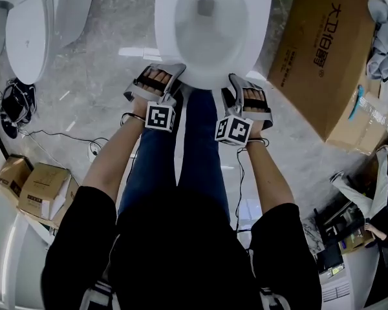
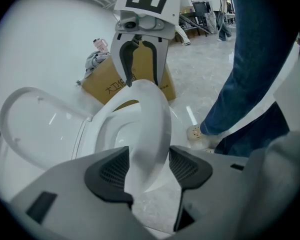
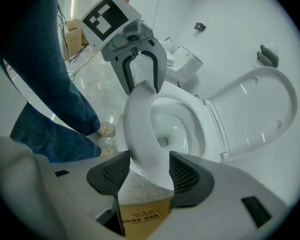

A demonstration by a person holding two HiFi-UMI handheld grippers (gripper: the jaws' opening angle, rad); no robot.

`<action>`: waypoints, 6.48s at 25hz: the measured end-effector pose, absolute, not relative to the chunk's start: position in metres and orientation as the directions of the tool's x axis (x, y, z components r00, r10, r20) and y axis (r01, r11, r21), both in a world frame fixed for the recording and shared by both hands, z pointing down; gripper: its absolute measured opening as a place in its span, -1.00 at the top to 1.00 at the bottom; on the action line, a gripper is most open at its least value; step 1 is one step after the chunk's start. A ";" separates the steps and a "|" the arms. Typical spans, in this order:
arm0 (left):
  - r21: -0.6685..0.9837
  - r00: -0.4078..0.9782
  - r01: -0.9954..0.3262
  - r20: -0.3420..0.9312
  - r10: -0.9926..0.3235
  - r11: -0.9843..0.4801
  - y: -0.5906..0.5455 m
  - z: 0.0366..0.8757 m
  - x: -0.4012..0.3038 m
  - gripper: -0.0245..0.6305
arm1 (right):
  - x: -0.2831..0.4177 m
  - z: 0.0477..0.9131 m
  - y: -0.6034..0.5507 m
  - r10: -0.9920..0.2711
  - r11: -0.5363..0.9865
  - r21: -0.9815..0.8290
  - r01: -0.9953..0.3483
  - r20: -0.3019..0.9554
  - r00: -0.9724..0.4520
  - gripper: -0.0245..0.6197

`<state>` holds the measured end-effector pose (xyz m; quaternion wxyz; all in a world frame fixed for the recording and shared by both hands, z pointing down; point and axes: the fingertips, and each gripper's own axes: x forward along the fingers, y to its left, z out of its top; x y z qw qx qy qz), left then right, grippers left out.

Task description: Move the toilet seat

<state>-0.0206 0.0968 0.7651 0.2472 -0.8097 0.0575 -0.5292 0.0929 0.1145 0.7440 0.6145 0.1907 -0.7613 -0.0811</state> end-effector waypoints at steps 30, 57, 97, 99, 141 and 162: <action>-0.504 0.444 0.226 0.815 -0.373 -0.834 0.079 0.681 -0.020 0.41 | 0.105 0.672 0.094 -0.460 0.883 0.439 -0.163 0.879 -0.125 0.17; -0.592 0.476 0.067 0.726 -0.496 -0.803 0.001 0.548 -0.008 0.57 | 0.114 0.551 0.016 -0.630 0.776 0.617 -0.132 0.765 -0.129 0.53; -0.617 0.453 -0.149 0.652 -0.608 -0.773 -0.169 0.439 0.006 0.65 | 0.130 0.446 -0.154 -0.682 0.727 0.645 -0.233 0.719 -0.138 0.61; -0.616 0.452 -0.160 0.649 -0.612 -0.771 -0.179 0.436 0.007 0.66 | 0.131 0.443 -0.163 -0.680 0.728 0.641 -0.243 0.720 -0.139 0.61; -0.597 0.427 -0.263 0.632 -0.646 -0.758 -0.314 0.415 0.021 0.68 | 0.144 0.420 -0.301 -0.707 0.691 0.639 -0.337 0.695 -0.130 0.64; -0.584 0.401 -0.304 0.638 -0.657 -0.753 -0.367 0.421 0.028 0.66 | 0.152 0.427 -0.355 -0.701 0.690 0.627 -0.363 0.703 -0.119 0.61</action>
